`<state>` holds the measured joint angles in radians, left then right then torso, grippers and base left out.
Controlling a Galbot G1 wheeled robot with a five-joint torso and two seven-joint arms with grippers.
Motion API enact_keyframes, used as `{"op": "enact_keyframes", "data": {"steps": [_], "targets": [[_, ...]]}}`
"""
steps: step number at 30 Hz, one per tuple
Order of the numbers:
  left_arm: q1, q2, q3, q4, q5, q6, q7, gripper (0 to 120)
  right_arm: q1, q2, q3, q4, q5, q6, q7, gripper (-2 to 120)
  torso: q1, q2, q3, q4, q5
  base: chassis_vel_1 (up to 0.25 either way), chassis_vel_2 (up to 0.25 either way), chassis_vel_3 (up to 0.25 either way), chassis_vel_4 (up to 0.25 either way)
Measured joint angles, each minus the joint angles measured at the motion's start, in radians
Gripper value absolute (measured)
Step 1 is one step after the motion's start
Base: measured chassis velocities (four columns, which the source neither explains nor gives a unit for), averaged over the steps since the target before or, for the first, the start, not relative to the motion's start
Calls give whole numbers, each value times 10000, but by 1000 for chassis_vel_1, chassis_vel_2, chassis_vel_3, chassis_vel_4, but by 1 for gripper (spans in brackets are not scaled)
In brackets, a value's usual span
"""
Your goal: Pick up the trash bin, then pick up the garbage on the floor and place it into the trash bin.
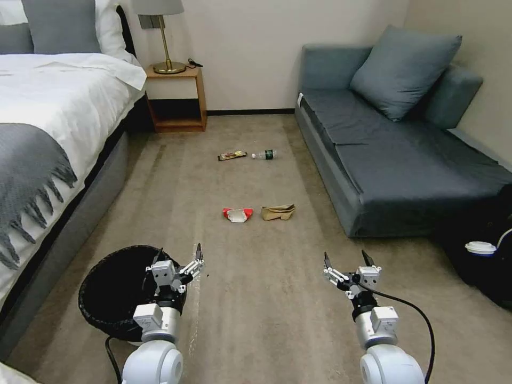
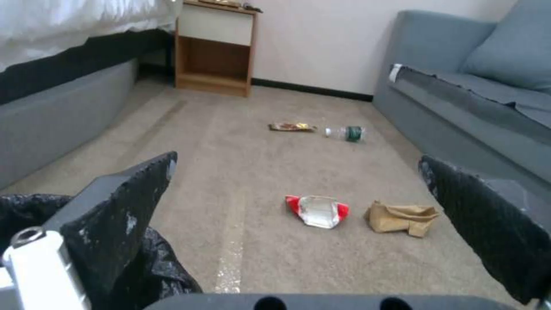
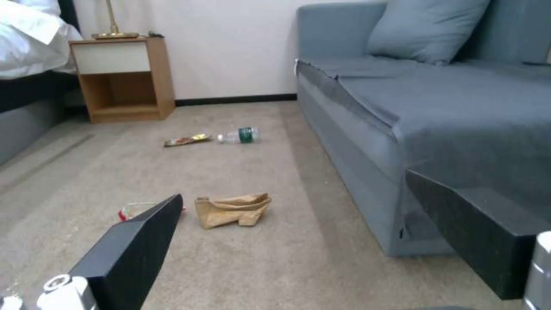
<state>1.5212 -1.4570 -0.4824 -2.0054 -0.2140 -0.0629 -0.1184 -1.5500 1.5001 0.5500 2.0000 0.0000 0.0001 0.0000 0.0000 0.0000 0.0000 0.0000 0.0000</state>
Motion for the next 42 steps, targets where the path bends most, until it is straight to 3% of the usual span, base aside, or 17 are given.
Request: {"op": "enact_keyframes", "data": {"steps": [26, 30, 33, 34, 38, 39, 42], "targets": [[15, 4, 3, -15, 0, 10, -16, 100, -6, -27, -2, 3, 41, -11, 14, 100, 0, 0, 0, 0, 0, 0, 0, 0, 0], [70, 29, 17, -83, 6, 58, -133, 91, -75, -185, -49, 158, 325, -166, 156, 100, 0, 0, 0, 0, 2, 0, 0, 0, 0], [500, 247, 126, -614, 162, 470, -1063, 81, -358, -786, -219, 773, 1398, -790, 748, 100, 0, 0, 0, 0, 2, 0, 0, 0, 0], [500, 247, 126, -614, 162, 470, -1063, 81, -358, -786, -219, 773, 1398, -790, 748, 100, 0, 0, 0, 0, 2, 0, 0, 0, 0], [1120, 561, 290, -1394, 401, 1084, -2441, 82, -711, -1536, -439, 1559, 2759, -1586, 1498, 100, 0, 0, 0, 1, 0, 0, 0, 0, 0], [1120, 561, 290, -1394, 401, 1084, -2441, 82, -711, -1536, -439, 1559, 2759, -1586, 1498, 100, 0, 0, 0, 1, 0, 0, 0, 0, 0], [1505, 757, 393, -1869, 546, 1469, -3294, 82, -929, -2002, -575, 2039, 3600, -2074, 1957, 100, 0, 0, 0, 0, 1, 0, 0, 0, 0]]}}
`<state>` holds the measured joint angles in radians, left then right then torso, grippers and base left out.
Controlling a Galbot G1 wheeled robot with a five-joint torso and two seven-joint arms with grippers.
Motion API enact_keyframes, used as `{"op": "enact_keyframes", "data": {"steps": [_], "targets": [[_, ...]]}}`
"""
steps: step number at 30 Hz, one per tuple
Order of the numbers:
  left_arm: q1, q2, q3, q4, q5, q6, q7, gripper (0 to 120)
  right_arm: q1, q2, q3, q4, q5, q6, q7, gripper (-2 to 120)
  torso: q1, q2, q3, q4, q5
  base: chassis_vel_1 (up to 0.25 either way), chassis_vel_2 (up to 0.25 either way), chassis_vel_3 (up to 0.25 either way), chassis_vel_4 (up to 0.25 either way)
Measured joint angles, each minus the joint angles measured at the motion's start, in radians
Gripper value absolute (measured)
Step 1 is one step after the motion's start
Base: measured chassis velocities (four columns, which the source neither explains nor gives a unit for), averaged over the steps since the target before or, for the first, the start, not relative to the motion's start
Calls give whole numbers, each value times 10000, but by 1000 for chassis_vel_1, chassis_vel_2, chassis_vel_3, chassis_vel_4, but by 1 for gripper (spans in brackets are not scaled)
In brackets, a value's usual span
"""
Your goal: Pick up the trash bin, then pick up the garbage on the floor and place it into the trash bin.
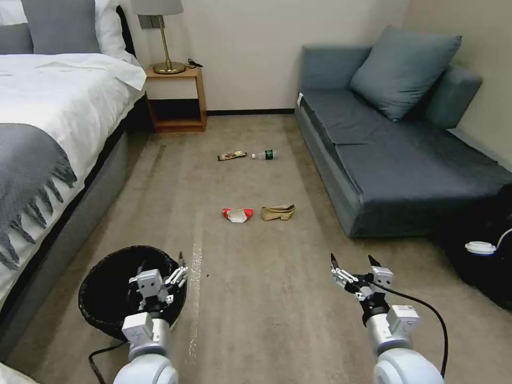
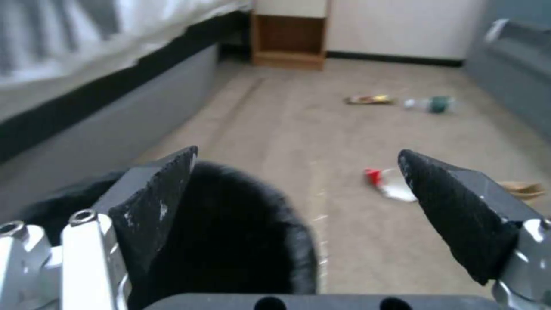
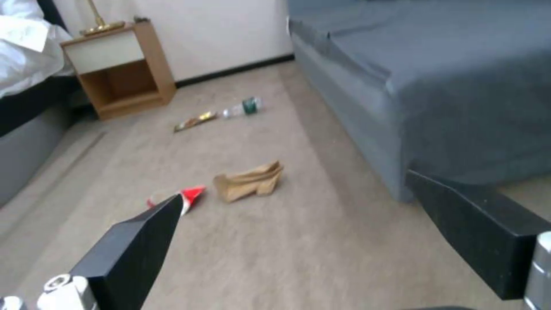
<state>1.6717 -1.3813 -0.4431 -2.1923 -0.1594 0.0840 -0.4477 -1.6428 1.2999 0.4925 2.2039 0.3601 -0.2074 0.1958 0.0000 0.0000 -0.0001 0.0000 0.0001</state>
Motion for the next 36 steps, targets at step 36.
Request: {"op": "enact_keyframes", "data": {"steps": [36], "targets": [[966, 2550, -2661, -344, -2096, 1842, -1922, 78, -232, -1227, -275, 1123, 2392, -511, 569, 100, 0, -2, 1, 0, -6, 0, 0, 0, 0]]}}
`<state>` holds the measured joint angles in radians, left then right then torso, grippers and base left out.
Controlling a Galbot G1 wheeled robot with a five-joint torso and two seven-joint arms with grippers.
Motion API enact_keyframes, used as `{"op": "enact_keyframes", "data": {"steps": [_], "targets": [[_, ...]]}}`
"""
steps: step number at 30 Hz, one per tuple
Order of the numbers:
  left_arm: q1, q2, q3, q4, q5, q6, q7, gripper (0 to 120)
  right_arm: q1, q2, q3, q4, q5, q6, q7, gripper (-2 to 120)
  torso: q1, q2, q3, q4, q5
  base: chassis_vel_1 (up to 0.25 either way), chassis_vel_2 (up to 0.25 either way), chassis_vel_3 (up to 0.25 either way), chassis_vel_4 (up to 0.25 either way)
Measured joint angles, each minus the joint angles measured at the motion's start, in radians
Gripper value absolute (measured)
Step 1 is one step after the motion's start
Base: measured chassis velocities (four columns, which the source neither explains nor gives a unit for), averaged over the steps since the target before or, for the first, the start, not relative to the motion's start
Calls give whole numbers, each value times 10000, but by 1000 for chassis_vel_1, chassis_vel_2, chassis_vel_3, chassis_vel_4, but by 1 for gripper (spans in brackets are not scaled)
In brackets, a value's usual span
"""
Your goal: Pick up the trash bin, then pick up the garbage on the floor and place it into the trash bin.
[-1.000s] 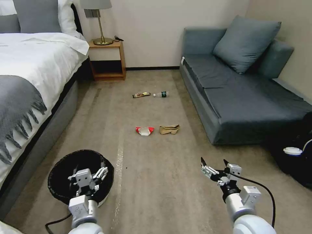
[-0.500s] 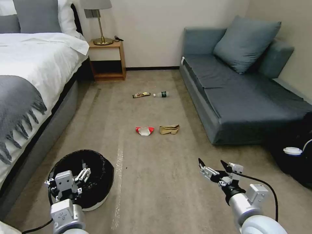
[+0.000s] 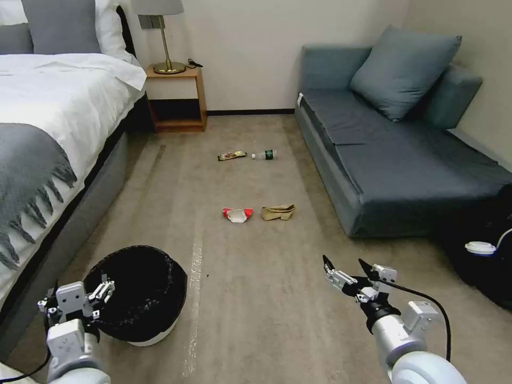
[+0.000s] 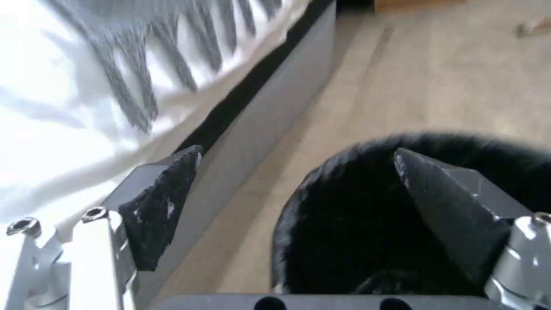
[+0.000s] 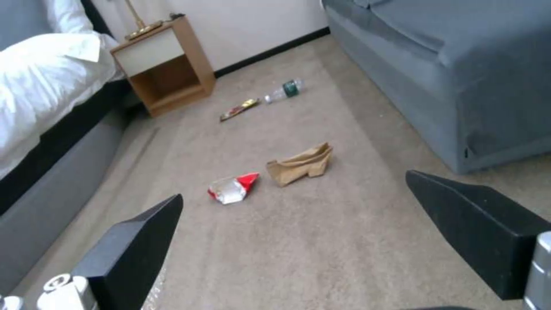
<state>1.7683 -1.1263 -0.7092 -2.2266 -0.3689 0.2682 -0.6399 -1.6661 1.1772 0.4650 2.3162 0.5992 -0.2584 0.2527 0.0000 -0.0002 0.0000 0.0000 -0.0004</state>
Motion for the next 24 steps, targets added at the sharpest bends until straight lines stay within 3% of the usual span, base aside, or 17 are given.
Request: {"op": "enact_keyframes", "data": {"steps": [1, 2, 8, 17, 24], "targets": [[-2, 373, -291, 119, -556, 833, 103, 78, 5, 47, -12, -12, -11, 48, -29, 100, 0, 0, 0, 1, 4, 0, 0, 0, 0], [-60, 505, -358, 227, -798, 1125, 122, 78, 9, 65, -12, -19, -13, 79, -41, 100, 0, 0, 0, 2, 4, 0, 0, 0, 0], [-683, 893, -379, 1119, -1859, 1990, 127, 79, 20, 130, 4, -35, -20, 232, -139, 100, 1, 0, 1, 0, 2, 0, 0, 0, 0], [-1527, 1137, -38, 2539, -2325, 2150, 122, 79, 55, 168, 44, -52, -24, 336, -176, 100, 1, 0, 1, 2, 0, 0, 0, 0, 0], [-2150, 1112, 394, 3172, -2486, 2211, 119, 78, 90, 157, 21, -21, -25, 348, -183, 100, 1, 0, 1, 1, 3, 0, 0, 0, 0]]}}
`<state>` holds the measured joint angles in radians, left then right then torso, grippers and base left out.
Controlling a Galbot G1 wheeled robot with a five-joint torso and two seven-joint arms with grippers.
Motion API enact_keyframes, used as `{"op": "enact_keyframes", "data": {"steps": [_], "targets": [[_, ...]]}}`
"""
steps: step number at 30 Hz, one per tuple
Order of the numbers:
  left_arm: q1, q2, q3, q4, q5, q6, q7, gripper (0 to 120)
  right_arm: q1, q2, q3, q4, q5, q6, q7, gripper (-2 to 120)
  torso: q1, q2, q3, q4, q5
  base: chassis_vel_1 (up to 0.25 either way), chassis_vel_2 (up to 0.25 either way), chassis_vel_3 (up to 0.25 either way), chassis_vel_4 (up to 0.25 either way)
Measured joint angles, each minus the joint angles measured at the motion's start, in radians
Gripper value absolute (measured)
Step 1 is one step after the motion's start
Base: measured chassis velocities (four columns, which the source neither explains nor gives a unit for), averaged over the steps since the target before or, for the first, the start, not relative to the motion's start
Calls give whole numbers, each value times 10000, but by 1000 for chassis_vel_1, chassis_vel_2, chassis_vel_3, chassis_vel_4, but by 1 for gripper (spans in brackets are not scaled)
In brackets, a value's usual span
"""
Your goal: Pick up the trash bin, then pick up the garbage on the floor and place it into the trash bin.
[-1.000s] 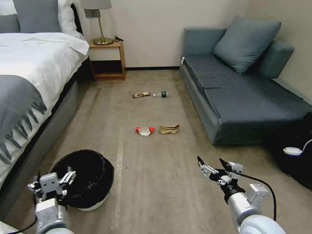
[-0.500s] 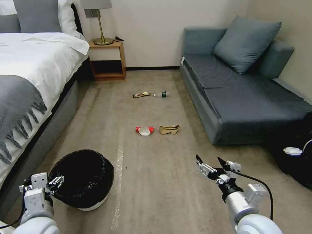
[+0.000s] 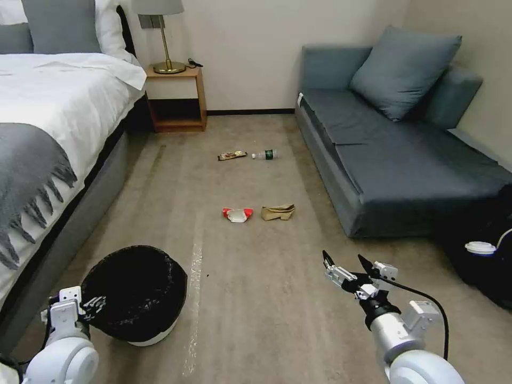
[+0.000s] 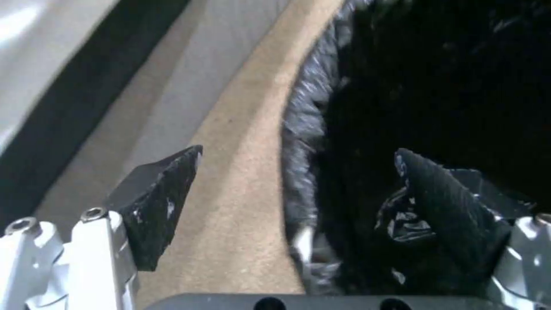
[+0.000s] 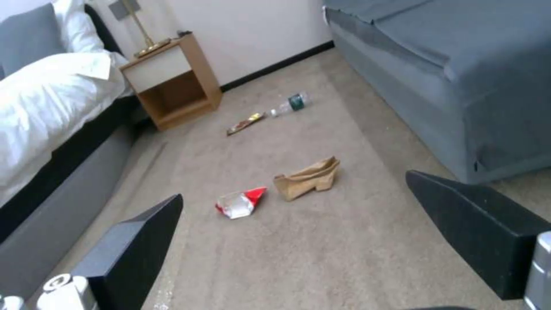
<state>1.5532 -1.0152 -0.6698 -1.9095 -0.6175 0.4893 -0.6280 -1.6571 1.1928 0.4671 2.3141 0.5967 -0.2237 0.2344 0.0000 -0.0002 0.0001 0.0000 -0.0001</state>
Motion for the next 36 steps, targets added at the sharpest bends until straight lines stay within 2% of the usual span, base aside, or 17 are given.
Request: {"op": "enact_keyframes", "data": {"steps": [2, 3, 5, 7, 8, 11, 12, 13, 16, 17, 19, 25, 28, 31, 36], "targets": [[-259, -92, 209, 282, 4, 61, 13, 77, 1, -46, 0, 51, 31, 33, -10, 100, 0, 0, 0, 0, 1, 0, 0, 0, 0], [-408, -159, 322, 453, 20, 121, 21, 73, 22, -77, 12, 60, 79, 44, -14, 100, 0, 1, 0, -1, 4, 0, 0, 0, 0], [-453, -184, 358, 508, 36, 146, 18, 70, 33, -88, 18, 60, 93, 44, -14, 100, 0, 1, 0, -1, 4, 0, 0, 0, 0], [-671, -300, 527, 724, 172, 195, 101, 58, 93, -126, 49, 66, 203, 46, -15, 100, 0, 3, -2, 2, 13, 0, 0, 0, 0], [-671, -300, 527, 724, 172, 195, 101, 58, 93, -126, 49, 66, 203, 46, -15, 100, 0, 3, -2, 2, 13, 0, 0, 0, 0], [-699, -355, 632, 690, 397, 178, 220, 43, 125, -117, 54, 52, 238, 44, -15, 100, 0, 3, -2, 1, 8, 0, 0, 0, 0], [-699, -355, 632, 690, 397, 178, 220, 43, 125, -117, 54, 52, 238, 44, -15, 100, 0, 3, -2, 1, 8, 0, 0, 0, 0], [-687, -352, 629, 655, 449, 149, 248, 39, 130, -99, 43, 32, 239, 44, -13, 100, 0, 3, -2, 1, 7, 0, 0, 0, 0], [-563, -308, 526, 600, 640, -55, 435, 27, 134, -55, 19, 7, 240, 42, -7, 100, 0, 3, -1, 2, 5, 0, 0, 0, 0], [-563, -308, 526, 600, 640, -55, 435, 27, 134, -55, 19, 7, 240, 42, -7, 100, 0, 3, -1, 2, 5, 0, 0, 0, 0], [-386, -287, 338, 543, 831, -273, 655, 17, 137, -24, 16, 4, 256, 35, 2, 100, 0, 3, -2, -1, 3, 0, 0, 0, 0], [-33, -419, -63, 545, 1500, -774, 862, 5, 131, -12, 16, -2, 436, 39, 11, 100, 0, 3, -1, -1, -6, 0, 0, 0, 0], [112, -515, -201, 464, 1749, -1082, 863, 5, 130, -23, 28, -2, 517, 81, 6, 100, 0, 2, 0, -3, -12, 0, 0, 0, 0], [269, -677, -376, 214, 2116, -1454, 808, 1, 126, -46, 38, -11, 562, 140, 0, 100, 0, 2, 0, -2, -2, 0, 0, 0, 0], [477, -871, -526, -168, 2540, -1673, 711, 0, 135, -81, 42, -23, 633, 180, -10, 100, 0, 2, 0, -2, -4, 0, 0, 0, 0]]}}
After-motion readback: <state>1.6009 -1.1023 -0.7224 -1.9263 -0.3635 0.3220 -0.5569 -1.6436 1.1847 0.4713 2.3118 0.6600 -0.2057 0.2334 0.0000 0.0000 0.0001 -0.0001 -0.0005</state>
